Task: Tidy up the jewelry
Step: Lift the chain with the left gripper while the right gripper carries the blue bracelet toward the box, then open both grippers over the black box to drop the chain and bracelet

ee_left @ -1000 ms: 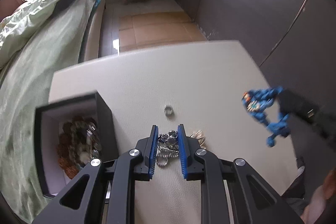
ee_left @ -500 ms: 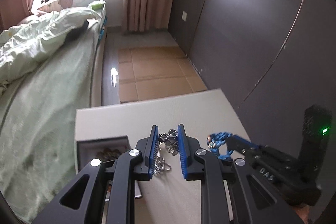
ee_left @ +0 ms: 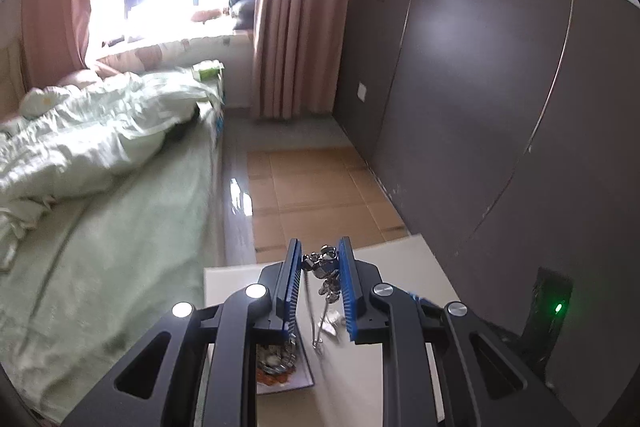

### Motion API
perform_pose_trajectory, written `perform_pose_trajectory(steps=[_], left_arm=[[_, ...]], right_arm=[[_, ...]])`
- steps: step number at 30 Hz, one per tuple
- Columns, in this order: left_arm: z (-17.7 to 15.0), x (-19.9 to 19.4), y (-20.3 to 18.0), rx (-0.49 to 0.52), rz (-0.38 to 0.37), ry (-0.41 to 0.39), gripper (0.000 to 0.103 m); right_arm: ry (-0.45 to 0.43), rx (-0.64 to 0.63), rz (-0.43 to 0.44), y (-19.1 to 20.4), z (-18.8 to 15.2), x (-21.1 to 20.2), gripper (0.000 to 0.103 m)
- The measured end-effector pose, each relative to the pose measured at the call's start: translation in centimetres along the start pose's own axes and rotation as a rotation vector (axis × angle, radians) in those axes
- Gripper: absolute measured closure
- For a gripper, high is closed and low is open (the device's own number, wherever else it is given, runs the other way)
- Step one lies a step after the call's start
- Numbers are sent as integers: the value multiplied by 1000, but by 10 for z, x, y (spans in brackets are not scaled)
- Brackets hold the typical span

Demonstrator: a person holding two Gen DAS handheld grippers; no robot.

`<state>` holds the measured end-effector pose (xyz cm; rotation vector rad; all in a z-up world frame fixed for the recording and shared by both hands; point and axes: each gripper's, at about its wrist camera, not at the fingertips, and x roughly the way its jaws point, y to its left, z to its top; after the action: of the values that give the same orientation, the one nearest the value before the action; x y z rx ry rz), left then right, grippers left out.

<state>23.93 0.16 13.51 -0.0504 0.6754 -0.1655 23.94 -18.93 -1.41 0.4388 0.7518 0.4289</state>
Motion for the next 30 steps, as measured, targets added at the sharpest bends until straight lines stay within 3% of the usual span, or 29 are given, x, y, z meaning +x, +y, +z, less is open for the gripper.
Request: perform_pose_trajectory(steps=[11, 15, 19, 30], left_arm=[[52, -76, 13, 28, 82, -132, 86], [54, -82, 19, 31, 98, -135, 86], [42, -67, 28, 15, 96, -101, 86], [-31, 23, 71, -109, 47, 90, 86]], right_arm=[[-2, -12, 43, 11, -1, 2, 94], [3, -16, 44, 10, -2, 1, 94], [-2, -17, 49, 9, -2, -1, 94], [24, -39, 99, 23, -2, 11, 94]])
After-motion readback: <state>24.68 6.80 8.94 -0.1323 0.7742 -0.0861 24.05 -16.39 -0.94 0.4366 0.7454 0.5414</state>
